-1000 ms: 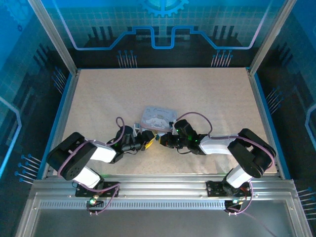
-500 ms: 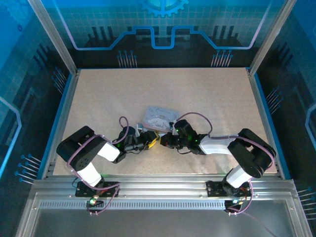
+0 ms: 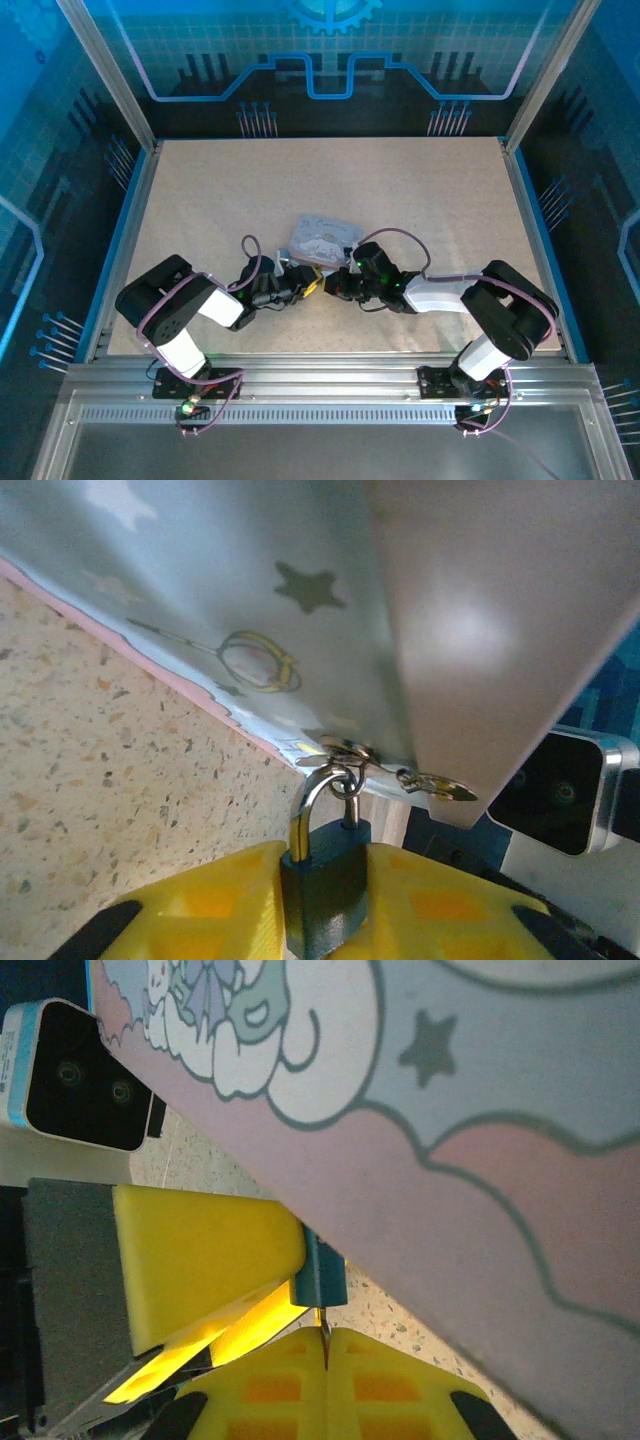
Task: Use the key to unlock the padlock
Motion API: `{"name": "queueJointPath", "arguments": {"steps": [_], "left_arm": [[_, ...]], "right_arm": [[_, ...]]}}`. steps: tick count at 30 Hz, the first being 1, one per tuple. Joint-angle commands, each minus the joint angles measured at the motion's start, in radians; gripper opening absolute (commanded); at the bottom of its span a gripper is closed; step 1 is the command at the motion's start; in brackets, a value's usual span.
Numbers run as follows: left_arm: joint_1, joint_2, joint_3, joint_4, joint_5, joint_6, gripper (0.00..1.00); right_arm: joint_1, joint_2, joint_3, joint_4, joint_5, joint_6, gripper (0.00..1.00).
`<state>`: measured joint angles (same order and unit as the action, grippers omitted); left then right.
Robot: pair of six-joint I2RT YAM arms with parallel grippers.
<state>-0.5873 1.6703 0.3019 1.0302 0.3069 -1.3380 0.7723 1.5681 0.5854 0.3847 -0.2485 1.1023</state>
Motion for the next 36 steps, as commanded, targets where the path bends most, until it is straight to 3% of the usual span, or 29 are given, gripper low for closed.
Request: {"name": "queueJointPath", "arguments": {"steps": [1, 7, 16, 25, 31, 36], "left_arm": [[-0.015, 0.017, 0.015, 0.05, -0.008, -0.015, 0.22], [-0.018, 0.01, 0.008, 0.052, -0.019, -0.017, 0.15], [-0.021, -0.023, 0.002, 0.022, -0.036, -0.015, 0.09], [-0.022, -0.055, -0.004, -0.005, -0.057, -0.017, 0.02], [-0.024, -0.059, -0.006, -0.005, -0.062, -0.023, 0.0], [-0.025, -0.072, -0.006, -0.018, -0.065, -0.028, 0.0]], "right_arm": [[0.017, -0.002, 0.013, 0.076, -0.049, 0.034, 0.0], [0.016, -0.017, -0.001, 0.076, -0.036, 0.036, 0.0], [0.015, -0.051, -0.012, 0.023, -0.006, 0.0, 0.09], [0.014, -0.116, -0.016, -0.083, 0.038, -0.064, 0.26], [0.004, -0.251, 0.012, -0.309, 0.142, -0.24, 0.39], [-0.004, -0.386, 0.062, -0.468, 0.253, -0.492, 0.54]]}}
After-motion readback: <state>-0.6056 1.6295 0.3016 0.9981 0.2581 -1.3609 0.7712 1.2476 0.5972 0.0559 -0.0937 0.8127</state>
